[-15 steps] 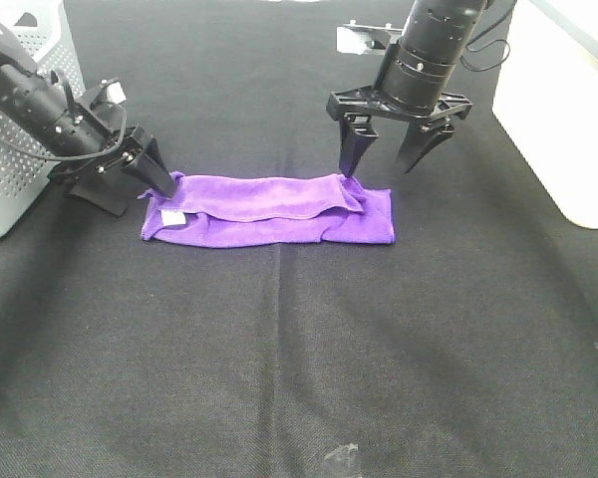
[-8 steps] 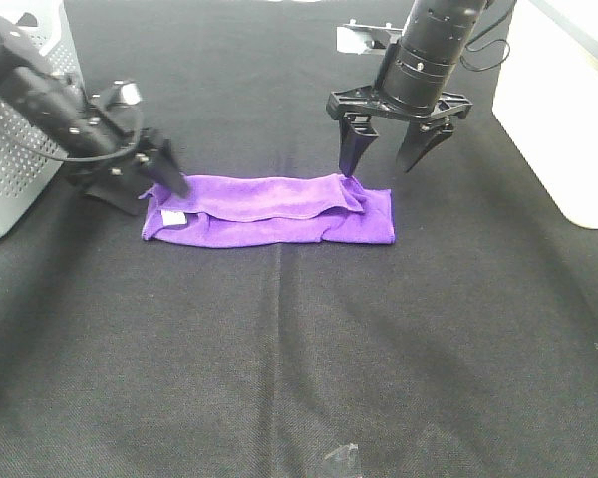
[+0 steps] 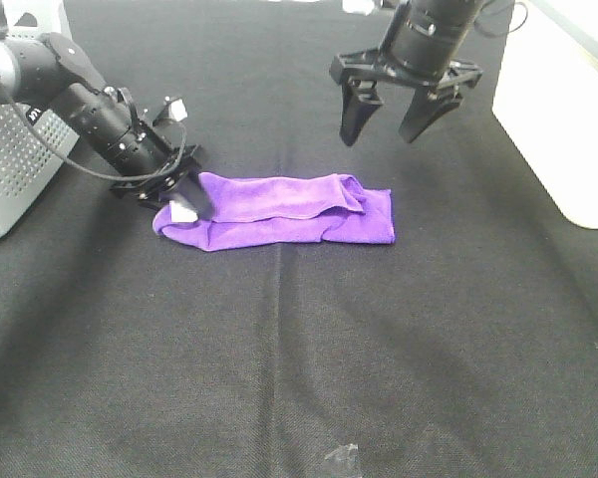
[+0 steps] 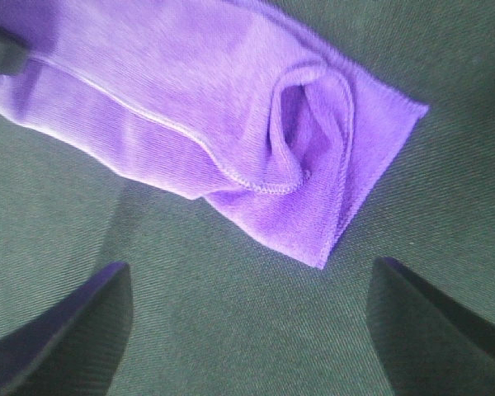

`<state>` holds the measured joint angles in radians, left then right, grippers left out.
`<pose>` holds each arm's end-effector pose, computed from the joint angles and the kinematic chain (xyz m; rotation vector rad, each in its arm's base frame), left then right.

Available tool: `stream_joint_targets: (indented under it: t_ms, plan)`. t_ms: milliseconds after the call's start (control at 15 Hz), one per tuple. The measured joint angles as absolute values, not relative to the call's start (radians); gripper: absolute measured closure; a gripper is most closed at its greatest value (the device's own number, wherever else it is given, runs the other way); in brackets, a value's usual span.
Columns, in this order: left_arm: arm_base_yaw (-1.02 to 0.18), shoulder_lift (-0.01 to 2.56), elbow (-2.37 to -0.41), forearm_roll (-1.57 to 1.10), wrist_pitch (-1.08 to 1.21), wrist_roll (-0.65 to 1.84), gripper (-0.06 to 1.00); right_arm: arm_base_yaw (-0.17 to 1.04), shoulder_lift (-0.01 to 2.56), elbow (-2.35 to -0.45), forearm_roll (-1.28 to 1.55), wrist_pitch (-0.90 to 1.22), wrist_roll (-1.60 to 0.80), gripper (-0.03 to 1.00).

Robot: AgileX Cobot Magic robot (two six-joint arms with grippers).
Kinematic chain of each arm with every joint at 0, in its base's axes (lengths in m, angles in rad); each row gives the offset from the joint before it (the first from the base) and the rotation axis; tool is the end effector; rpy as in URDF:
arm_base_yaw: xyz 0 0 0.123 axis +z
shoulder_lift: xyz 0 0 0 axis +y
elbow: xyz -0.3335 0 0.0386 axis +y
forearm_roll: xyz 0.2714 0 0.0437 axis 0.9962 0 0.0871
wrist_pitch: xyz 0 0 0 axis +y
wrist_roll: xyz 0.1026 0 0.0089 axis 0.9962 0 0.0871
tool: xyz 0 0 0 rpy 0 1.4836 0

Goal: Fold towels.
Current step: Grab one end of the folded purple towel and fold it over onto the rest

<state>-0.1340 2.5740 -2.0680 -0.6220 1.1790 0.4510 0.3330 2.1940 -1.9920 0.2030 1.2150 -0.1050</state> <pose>0.5525 -0.1305 0.0898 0.4896 2.9144 -0.8615 0.4902 0.1901 0.2616 -0.5636 2.8524 0.3281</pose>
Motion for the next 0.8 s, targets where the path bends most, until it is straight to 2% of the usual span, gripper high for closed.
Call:
stream_joint_targets:
  t_ms: [67,133,400,667,800]
  plan:
    - [-0.137,2.58,-2.101,-0.57,1.198,0.431,0.86,0.333,2.187,-1.992,0.202,1.216,-0.105,0.22]
    - [-0.142,2.582,-2.134,-0.523,1.208,0.414,0.9,0.333,2.176,-1.992,0.202,1.216,-0.105,0.22]
    - [-0.13,2.51,-2.167,-0.3,1.209,0.382,0.9,0.333,2.135,-1.992,0.193,1.216,-0.105,0.22]
    - [-0.13,2.419,-2.195,-0.279,1.211,0.39,0.9,0.333,2.121,-1.992,0.193,1.216,-0.095,0.22]
    - [-0.172,2.416,-2.234,-0.281,1.21,0.391,0.9,0.333,2.087,-1.991,0.194,1.217,-0.09,0.22]
